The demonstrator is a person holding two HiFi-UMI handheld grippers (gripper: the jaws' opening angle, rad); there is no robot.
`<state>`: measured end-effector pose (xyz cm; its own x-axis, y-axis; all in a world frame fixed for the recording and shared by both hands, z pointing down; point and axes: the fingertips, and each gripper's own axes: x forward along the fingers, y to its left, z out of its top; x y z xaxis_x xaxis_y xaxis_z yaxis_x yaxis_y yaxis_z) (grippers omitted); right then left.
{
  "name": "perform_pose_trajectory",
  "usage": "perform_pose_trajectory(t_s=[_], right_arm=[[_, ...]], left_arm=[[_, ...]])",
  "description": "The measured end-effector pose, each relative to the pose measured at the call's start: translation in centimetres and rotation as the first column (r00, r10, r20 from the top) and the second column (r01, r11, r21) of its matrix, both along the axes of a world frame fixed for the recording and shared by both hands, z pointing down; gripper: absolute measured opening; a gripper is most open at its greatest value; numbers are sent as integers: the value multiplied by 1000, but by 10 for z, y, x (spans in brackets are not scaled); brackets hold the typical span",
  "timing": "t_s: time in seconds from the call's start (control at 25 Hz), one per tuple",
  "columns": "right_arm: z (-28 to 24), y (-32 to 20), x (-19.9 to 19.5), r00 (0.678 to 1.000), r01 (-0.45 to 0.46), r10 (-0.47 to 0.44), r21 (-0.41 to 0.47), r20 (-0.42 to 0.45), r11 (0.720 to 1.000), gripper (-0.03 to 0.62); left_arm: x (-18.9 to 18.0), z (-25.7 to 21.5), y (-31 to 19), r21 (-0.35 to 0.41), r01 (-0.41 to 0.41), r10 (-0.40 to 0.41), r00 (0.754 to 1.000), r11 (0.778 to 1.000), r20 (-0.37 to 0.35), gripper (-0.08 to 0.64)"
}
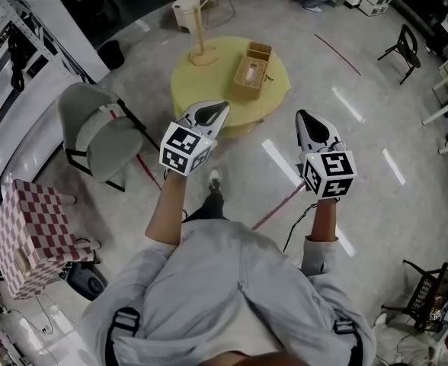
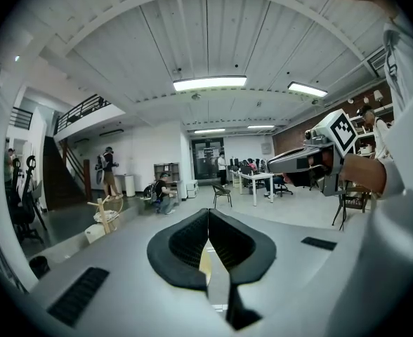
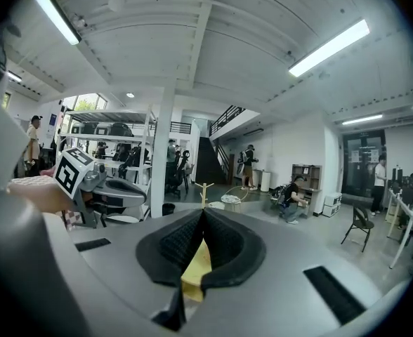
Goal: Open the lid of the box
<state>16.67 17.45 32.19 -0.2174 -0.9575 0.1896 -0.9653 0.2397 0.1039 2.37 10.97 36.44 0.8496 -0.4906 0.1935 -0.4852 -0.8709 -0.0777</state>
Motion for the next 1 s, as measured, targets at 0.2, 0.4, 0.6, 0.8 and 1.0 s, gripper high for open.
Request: perform_pose_trajectory(t_s=[0.2,0.4,0.6,0.8,1.0], right_arm=[[5,-67,6,1000,25,-25,0,-9,1000,23],[-4,-139,7,999,40,-40,17,1,999,23],[-8,-200,14,1000,14,-14,10,9,1000,23],[-4,-250,19,1000,-11,11,11,-1,1000,23],[8,-291,28,999,-45,45,-25,-12,999,23]], left_arm=[[17,3,-68,17,-22,22,1000,1000,9,29],[29,0,-144,21,-49,48,999,999,15,29],[40,-2,-208,35,-68,66,997,997,51,29],[41,3,-262,34,-44,42,997,998,68,29],[43,7,-309,8,-33,32,999,999,43,29]])
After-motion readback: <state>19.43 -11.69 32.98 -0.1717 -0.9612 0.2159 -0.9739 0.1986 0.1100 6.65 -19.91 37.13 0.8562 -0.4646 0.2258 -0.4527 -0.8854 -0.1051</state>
